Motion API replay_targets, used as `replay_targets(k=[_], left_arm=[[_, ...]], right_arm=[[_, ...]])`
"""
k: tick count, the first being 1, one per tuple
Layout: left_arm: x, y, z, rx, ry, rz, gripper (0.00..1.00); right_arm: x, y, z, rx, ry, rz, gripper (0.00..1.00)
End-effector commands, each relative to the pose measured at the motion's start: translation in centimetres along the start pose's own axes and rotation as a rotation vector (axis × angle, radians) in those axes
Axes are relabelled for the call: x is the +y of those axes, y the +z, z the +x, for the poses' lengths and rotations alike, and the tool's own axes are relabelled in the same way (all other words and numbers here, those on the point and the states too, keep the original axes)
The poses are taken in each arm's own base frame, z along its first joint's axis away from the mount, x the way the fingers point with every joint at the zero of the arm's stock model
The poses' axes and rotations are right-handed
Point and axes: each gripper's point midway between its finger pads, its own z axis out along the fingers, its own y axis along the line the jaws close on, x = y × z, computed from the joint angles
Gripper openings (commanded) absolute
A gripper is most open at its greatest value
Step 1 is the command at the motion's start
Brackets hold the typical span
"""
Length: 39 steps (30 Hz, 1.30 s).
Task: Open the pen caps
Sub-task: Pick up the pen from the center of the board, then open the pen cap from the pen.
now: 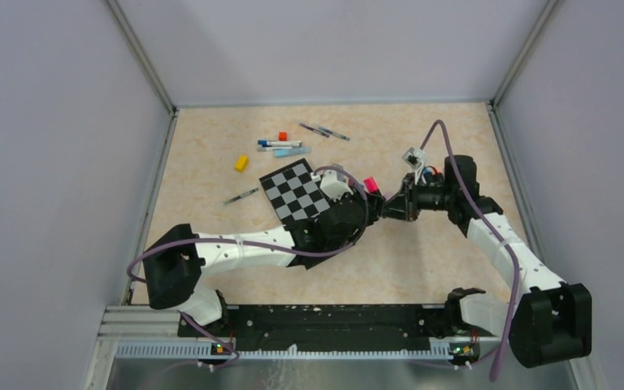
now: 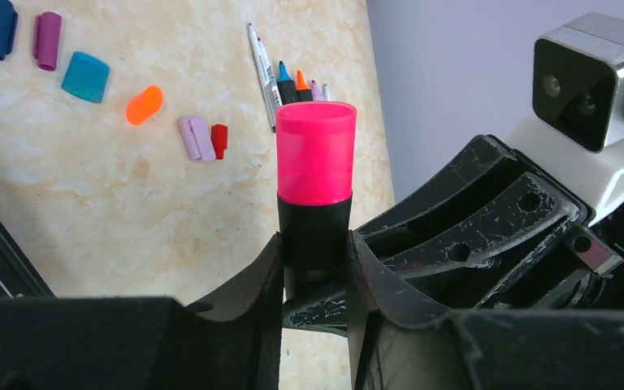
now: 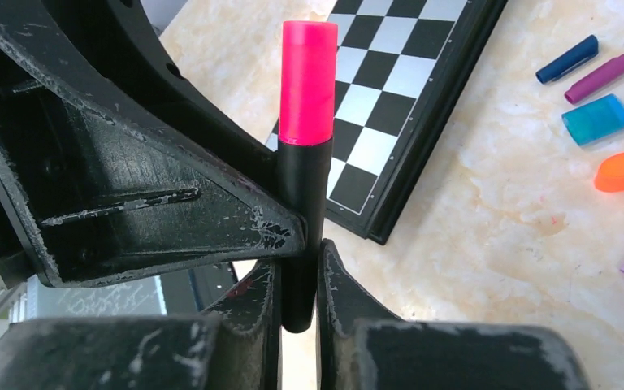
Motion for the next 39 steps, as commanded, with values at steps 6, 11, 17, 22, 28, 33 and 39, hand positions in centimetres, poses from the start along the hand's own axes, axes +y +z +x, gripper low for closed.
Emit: replay_targets(k=[6, 11, 17, 22, 28, 33, 39], left_arm=[[-3.0, -1.7, -2.7, -0.076, 0.044, 0.127, 0.39], [-3.4, -5.6, -5.8, -0.166, 0.276, 0.298, 0.99], [-2.3, -10.6, -9.1, -0.174, 0.334, 0.531, 0.99], [-2.8, -13.4, -8.9, -0.072, 0.382, 0.784, 0.99], [-4.2, -12.8, -7.4, -0.012, 0.481, 0.864, 0.99], [-5.1, -10.9, -7.0, -0.027, 0.473, 0.892, 0.99], [-6.5, -9.8, -6.0, 0.018, 0.445, 0.965, 0.89]], right_arm=[[1.4, -0.1, -3.3, -0.029, -0.095, -0.042, 0.0], [2.8, -0.8, -2.3, -0.027, -0.18, -0.137, 0.0], [4.8, -1.4, -0.7, -0.016, -0.256, -0.278, 0.0], [5.8, -1.6, -0.2, -0.02, -0.259, -0.345, 0.0], [7.2, -1.9, 0.0, -0.034, -0.214, -0.463, 0.0], [7.2, -1.8, 0.2, -0.035, -0.188, -0.486, 0.0], [7.0, -1.5, 0.4, -0.026, -0.171, -0.487, 0.0]])
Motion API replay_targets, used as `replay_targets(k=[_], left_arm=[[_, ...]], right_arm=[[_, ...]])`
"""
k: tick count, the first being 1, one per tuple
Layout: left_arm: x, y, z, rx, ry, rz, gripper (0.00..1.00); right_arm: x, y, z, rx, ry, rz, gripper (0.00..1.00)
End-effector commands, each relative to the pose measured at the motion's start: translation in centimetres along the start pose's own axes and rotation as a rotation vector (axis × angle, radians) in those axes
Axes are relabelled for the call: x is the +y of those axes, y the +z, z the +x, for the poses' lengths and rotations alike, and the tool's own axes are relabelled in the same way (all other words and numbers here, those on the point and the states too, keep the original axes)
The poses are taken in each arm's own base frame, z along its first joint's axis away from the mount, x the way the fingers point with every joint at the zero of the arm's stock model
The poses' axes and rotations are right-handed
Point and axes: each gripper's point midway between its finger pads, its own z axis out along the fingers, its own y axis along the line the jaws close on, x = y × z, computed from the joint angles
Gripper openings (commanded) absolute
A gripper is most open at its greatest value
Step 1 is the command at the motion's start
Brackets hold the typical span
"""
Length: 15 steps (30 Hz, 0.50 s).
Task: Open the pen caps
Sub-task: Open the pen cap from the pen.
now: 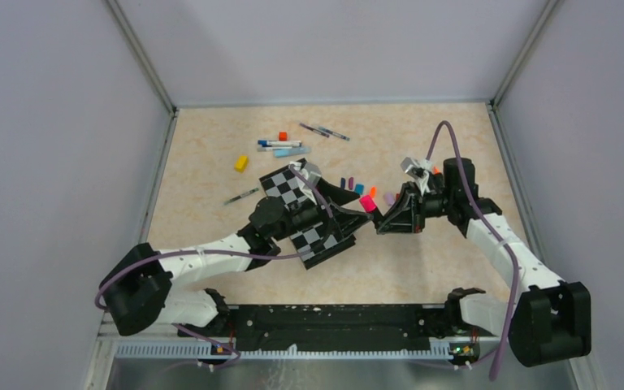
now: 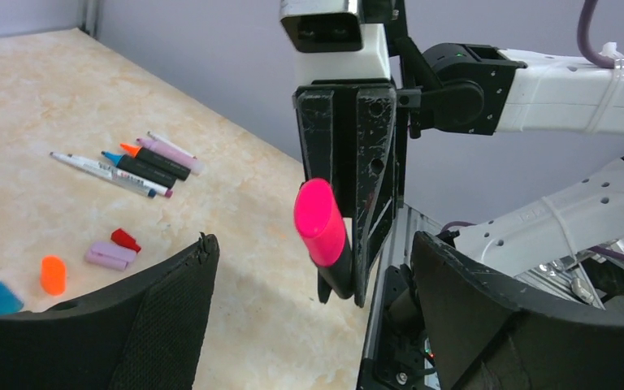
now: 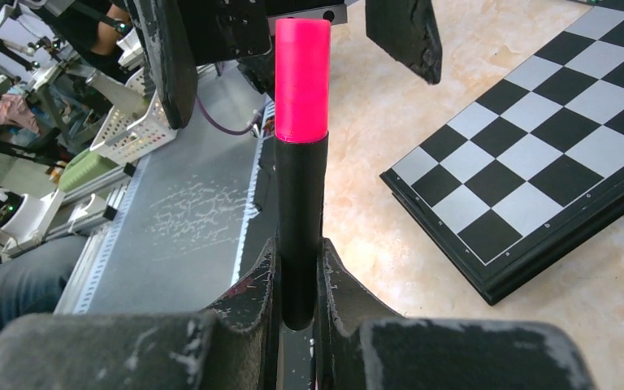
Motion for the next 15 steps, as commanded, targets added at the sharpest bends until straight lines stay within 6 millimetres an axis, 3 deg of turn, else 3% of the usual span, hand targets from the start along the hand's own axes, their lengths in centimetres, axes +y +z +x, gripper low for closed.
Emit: replay_targets(k=[1, 2, 4, 15], left_arm=[[-3.12, 1.61, -3.52, -0.099, 0.021, 0.161, 0.83], [-3.13, 1.73, -3.46, -0.1, 0.011, 0.166, 0.75], [-3.28, 1.85, -3.4, -0.105, -0.003, 0.182, 0.73], [-3.5, 2.41, -2.56, -0.079, -0.033, 0.222, 0.36]], right_arm=[[0.17, 0.17, -0.52, -0.007, -0.037, -0.042, 0.0], [0.07, 0.2, -0.48, -0.006, -0.037, -0.042, 0.0], [-0.03, 0.29, -0.35, -0.004, -0.031, -0.044, 0.0], [-0.11, 0.37, -0.29, -0.001, -0.025, -0.045, 0.0]])
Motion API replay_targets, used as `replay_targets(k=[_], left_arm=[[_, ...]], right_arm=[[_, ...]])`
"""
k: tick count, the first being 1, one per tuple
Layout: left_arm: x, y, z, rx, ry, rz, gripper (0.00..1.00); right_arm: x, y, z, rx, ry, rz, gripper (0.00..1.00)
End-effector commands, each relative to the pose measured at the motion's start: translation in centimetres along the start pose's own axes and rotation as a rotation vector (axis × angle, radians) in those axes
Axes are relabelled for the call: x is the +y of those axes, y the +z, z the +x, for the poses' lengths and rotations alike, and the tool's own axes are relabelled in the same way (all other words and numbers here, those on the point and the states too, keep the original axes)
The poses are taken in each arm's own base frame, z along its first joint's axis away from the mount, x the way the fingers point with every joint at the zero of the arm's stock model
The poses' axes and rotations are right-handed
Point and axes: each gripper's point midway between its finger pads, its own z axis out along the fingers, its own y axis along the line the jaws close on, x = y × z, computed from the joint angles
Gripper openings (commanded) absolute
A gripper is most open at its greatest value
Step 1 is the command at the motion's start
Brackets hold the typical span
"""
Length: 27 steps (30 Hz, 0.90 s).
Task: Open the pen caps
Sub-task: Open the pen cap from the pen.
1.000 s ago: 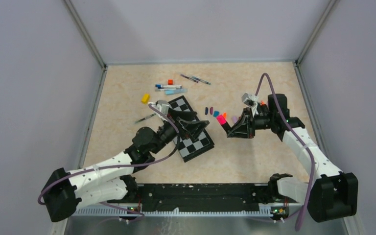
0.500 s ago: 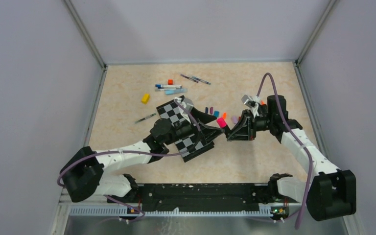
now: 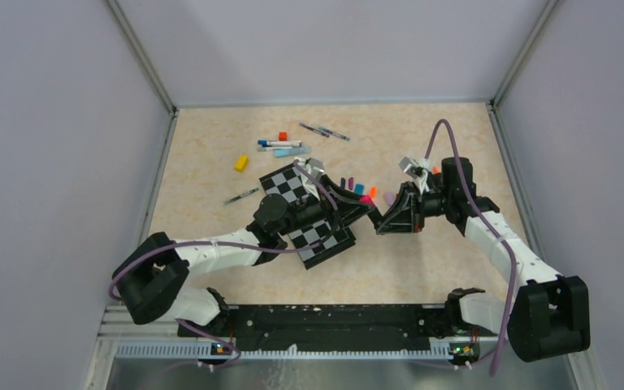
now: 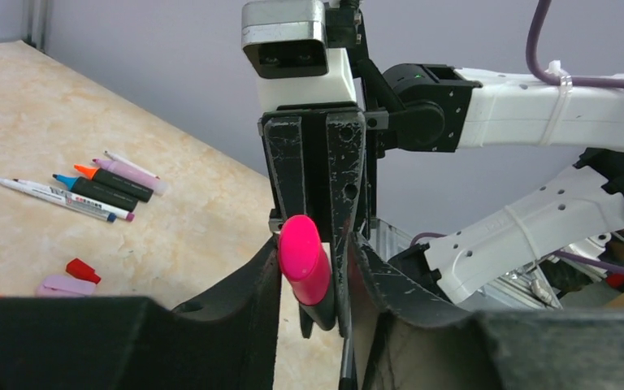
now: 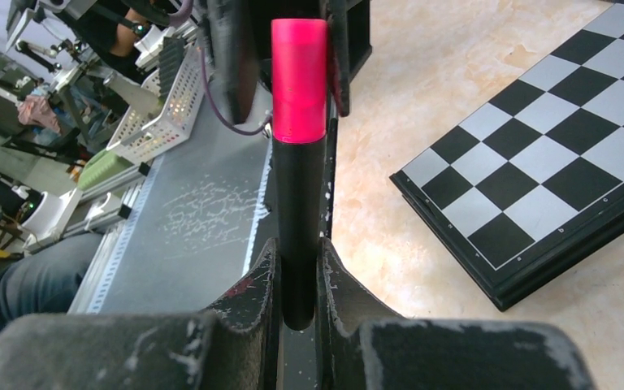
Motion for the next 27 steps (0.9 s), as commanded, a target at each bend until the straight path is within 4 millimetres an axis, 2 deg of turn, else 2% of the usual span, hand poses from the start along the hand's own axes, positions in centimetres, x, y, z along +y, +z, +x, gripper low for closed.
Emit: replay_targets(k=[1, 4, 8, 9, 11, 12, 14, 24, 26, 27], left_arm=[[-2.6, 1.0, -2.3, -0.052, 0.025, 0.115, 0.3], [-2.5, 1.1, -2.5, -0.053, 0.022, 0.107, 0.0], [-2.5, 1.0, -2.6, -0.057, 0.023, 0.102, 0.0], [-2.4, 1.0, -2.5, -0.053, 0.02, 0.102, 0.0], [-2.4, 0.9, -2.0, -0.037, 0.015, 0.112, 0.0], [-2.5, 0.8, -1.7, -0.031, 0.012, 0.12, 0.0], [-2.6, 0.7, -1.2, -0.021, 0.001, 0.135, 0.0], [-1.9, 1.0, -0.4, -0.01, -0.026, 0.126, 0.0], [-1.7, 1.1, -0.4, -0.015, -0.027, 0.117, 0.0], [-1.7, 1.1, -0.6, -0.021, -0.028, 0.112, 0.0]], right_arm=[[0.0, 0.1, -0.3, -0.001, -0.045, -0.015, 0.0], [0.0, 0.2, -0.2, 0.001, -0.041, -0.013, 0.0], [-0.6, 0.1, -0.2, 0.005, -0.035, 0.023, 0.0], [-0.6, 0.1, -0.2, 0.007, -0.034, 0.032, 0.07], [-0.5, 0.1, -0.4, 0.009, -0.036, 0.034, 0.34], [-0.4, 0.1, -0.5, 0.008, -0.037, 0.035, 0.41], [-0.3, 0.1, -0.9, 0.009, -0.042, 0.037, 0.48], [0.8, 0.4, -1.8, 0.005, -0.038, -0.01, 0.49], [0.7, 0.5, -1.8, 0.01, -0.034, -0.005, 0.44], [0.6, 0.6, -1.7, 0.012, -0.032, -0.004, 0.34]])
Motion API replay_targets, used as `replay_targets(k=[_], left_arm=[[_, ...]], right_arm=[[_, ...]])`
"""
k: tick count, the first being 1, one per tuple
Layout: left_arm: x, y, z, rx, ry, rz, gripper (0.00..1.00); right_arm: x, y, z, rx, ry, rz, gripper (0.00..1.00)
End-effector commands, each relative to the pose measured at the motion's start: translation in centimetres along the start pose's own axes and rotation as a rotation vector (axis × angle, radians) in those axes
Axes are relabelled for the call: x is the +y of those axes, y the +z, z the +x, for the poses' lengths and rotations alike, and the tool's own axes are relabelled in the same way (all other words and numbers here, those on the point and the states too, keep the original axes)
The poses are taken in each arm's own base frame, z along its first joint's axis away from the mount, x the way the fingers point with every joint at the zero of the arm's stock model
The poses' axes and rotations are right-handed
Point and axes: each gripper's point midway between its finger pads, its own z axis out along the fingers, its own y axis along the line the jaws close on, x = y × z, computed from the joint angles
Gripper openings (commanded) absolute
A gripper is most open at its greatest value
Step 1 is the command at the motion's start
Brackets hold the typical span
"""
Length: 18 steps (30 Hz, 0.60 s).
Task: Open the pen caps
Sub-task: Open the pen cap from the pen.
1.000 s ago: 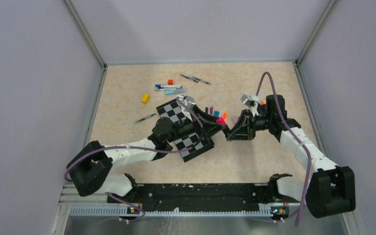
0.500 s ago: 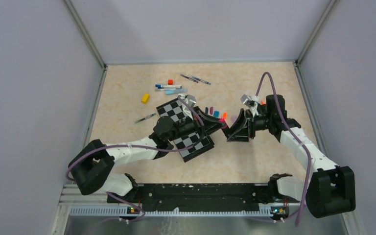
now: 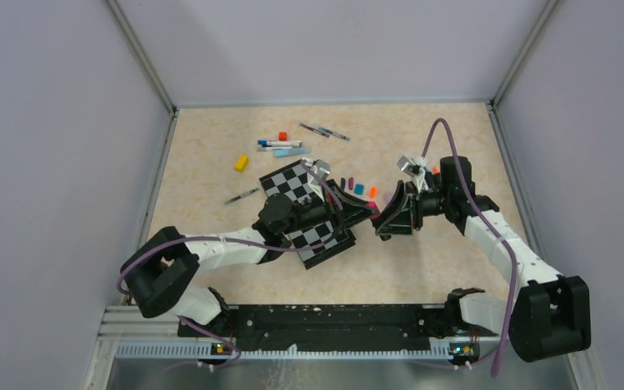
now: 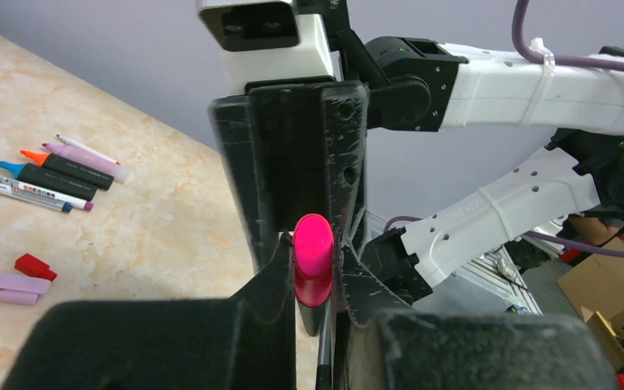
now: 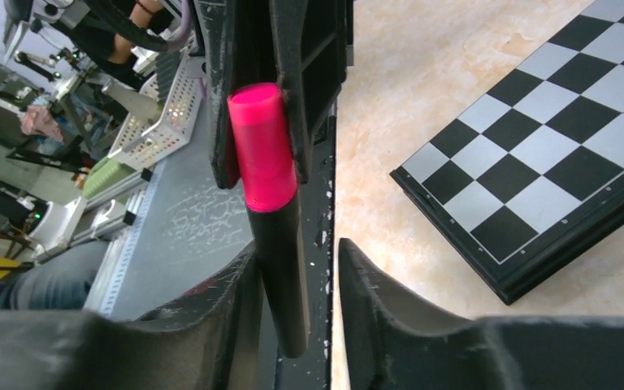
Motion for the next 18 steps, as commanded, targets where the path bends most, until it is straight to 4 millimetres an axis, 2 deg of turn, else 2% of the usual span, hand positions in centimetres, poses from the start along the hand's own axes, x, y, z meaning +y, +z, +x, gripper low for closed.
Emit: replay_targets(k=[1, 2, 6, 8, 11, 13, 16, 18], left_arm=[[-1.2, 0.6, -2.1, -0.072, 0.032, 0.042, 0.0], [-1.1, 0.7, -2.3, -0.082, 0.033, 0.034, 0.0], [-0.8, 0.3, -4.7, -0.157, 0.069, 0.005, 0.0], [0.1, -0.7, -7.6, -0.242, 0.1, -0.061, 0.0], [1.4, -3.2, -14.4, -0.437, 0.189, -0.186, 0.0], [1.3, -4.4, -18.5, -0.546, 0.242, -0.221, 0.0], [0.4, -5.5, -22.8, -0.646, 0.307, -0.211, 0.0], [0.0, -6.2, -24.3, -0.682, 0.318, -0.192, 0.0]], right_arm=[[0.7, 0.5, -1.5, 0.003, -0.061, -0.028, 0.12], [0.7, 0.6, -1.5, 0.003, -0.059, -0.03, 0.0], [0.4, 0.5, -1.3, 0.012, -0.096, 0.006, 0.0], [-0.5, 0.3, -0.3, 0.038, -0.091, 0.053, 0.0], [-1.6, 0.1, 1.2, 0.071, -0.069, 0.091, 0.0], [-2.0, 0.1, 1.9, 0.086, -0.053, 0.099, 0.0], [-2.1, 0.1, 2.6, 0.091, -0.031, 0.091, 0.0], [-2.0, 0.1, 2.9, 0.088, -0.03, 0.09, 0.0]])
